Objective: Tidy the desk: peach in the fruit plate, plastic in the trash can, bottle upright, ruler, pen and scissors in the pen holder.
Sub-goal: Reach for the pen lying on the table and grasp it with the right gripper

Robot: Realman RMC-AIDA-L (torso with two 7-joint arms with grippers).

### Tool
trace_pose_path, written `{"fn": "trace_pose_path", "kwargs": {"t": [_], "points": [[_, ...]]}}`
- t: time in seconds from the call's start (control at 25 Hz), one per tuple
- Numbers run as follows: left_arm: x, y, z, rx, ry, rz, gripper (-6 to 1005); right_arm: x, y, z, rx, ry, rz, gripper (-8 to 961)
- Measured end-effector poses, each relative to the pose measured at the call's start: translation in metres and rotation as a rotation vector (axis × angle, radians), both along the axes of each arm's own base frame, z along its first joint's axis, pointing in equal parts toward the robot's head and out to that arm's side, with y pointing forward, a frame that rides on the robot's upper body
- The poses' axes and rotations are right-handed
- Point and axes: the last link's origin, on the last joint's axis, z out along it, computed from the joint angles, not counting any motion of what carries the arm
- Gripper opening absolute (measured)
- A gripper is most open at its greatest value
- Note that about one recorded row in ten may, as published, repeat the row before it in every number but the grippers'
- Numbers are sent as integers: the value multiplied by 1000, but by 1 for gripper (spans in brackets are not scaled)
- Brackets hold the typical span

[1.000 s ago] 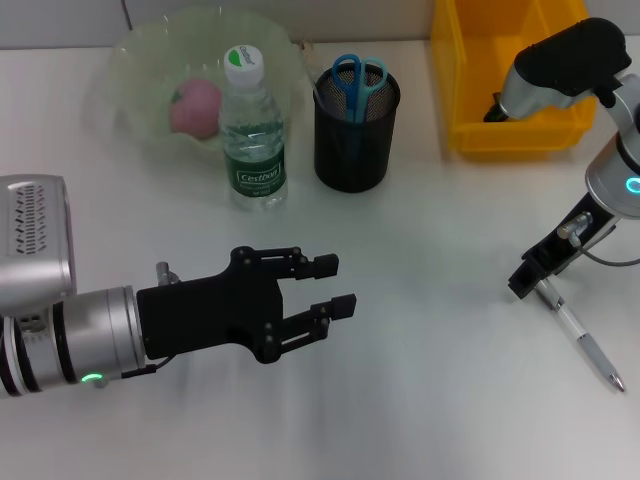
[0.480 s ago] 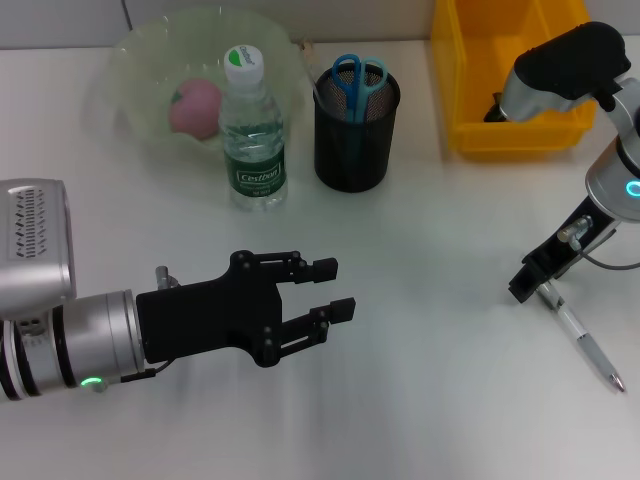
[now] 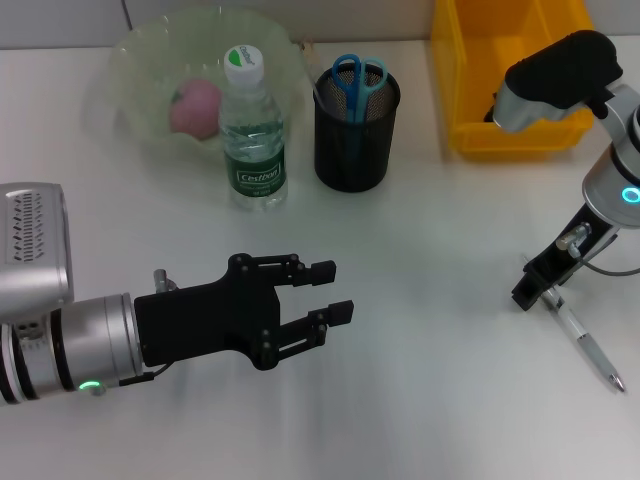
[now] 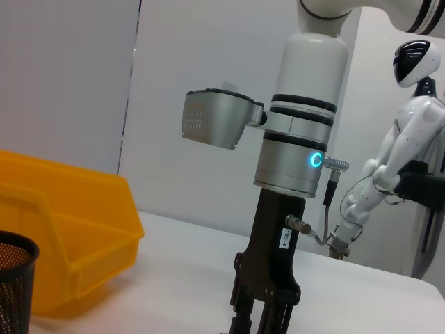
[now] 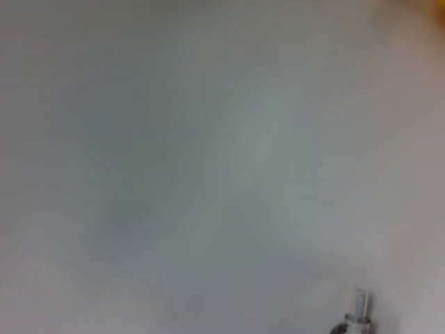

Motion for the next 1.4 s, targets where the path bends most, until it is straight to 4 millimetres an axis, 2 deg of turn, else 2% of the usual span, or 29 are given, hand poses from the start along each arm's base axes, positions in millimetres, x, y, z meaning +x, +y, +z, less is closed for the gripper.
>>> {"fn": "trace_pose_path", "kwargs": {"t": [0.72, 1.04, 1.4], "points": [[-2, -2, 0, 0, -1, 6, 457, -1, 1, 0, 6, -2, 7, 571], [-2, -1, 0, 1, -2, 6, 456, -1, 1, 0, 0, -3, 9, 351], [-2, -1, 1, 4, -1, 8, 456, -1, 0, -3, -10, -19, 21, 297]]}}
